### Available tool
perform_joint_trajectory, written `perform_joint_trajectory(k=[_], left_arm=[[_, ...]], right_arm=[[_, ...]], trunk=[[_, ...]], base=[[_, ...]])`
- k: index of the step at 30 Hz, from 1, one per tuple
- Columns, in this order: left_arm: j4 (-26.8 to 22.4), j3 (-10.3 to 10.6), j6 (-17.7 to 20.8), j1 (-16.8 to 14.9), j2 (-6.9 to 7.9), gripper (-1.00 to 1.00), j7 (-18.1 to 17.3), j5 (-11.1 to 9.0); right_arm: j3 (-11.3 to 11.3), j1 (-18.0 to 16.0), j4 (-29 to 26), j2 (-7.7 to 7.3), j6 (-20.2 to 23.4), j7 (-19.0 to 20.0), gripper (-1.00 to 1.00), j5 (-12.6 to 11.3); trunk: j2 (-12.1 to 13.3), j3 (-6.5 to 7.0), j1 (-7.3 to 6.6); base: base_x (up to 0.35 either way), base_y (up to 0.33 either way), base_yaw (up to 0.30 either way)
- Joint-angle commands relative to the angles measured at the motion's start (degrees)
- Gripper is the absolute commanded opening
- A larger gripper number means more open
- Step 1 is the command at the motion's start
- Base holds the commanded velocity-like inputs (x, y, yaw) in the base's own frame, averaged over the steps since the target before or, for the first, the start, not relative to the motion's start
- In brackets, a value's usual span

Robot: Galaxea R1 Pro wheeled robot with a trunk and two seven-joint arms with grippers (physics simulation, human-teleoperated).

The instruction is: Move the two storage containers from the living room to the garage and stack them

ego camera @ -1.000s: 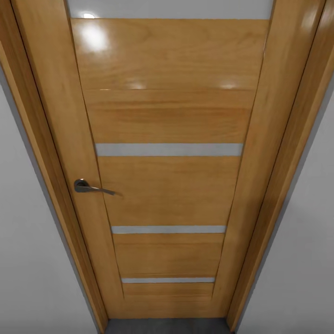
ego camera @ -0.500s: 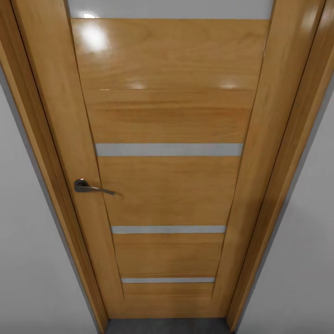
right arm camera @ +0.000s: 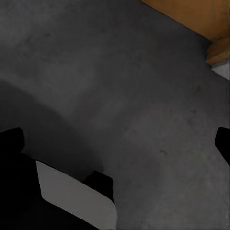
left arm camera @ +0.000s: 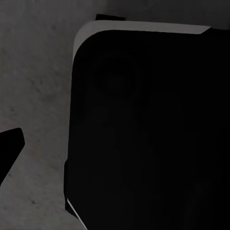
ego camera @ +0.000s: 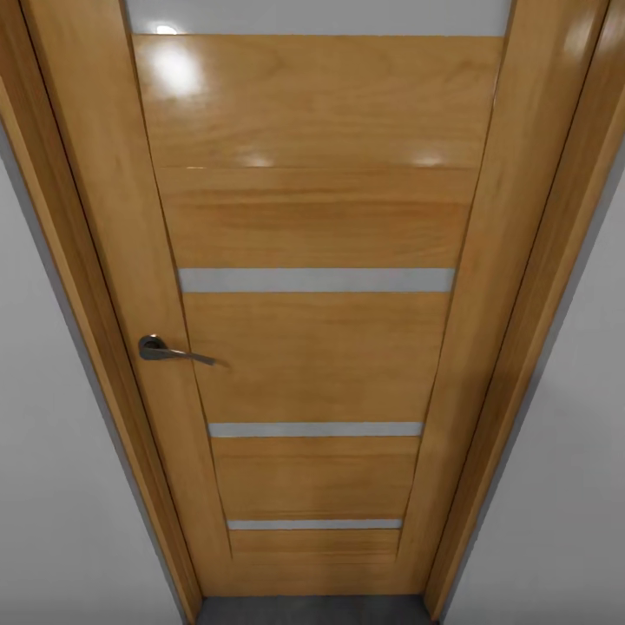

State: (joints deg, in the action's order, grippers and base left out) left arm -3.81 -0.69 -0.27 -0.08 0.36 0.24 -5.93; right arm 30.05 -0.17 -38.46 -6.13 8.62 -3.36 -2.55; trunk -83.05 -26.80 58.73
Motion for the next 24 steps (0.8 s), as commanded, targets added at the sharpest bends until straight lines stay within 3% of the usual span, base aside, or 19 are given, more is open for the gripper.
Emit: perform_joint_trajectory(k=[1,7,24], left_arm=[[-0.07,-0.01,-0.02,-0.01,-0.01,1.0,0.03,-0.58],[-0.24,0.07,-0.04,-0.01,-0.01,1.0,0.02,-0.58],[-0.38,0.12,-0.08,-0.01,-0.01,1.0,0.02,-0.58]], right_arm=[[0.32,-0.01,-1.33,-0.4,0.84,-0.37,1.0,-0.29],[0.21,-0.26,-8.68,-1.99,3.89,-0.64,1.0,-0.2],[0.18,-6.75,-10.79,-2.04,6.41,-0.37,1.0,-0.09]], trunk=[[-0.03,-0.05,0.0],[-0.03,-0.05,0.0],[-0.03,-0.05,0.0]], base=[[0.0,0.0,0.0],[0.0,0.0,0.0],[0.0,0.0,0.0]])
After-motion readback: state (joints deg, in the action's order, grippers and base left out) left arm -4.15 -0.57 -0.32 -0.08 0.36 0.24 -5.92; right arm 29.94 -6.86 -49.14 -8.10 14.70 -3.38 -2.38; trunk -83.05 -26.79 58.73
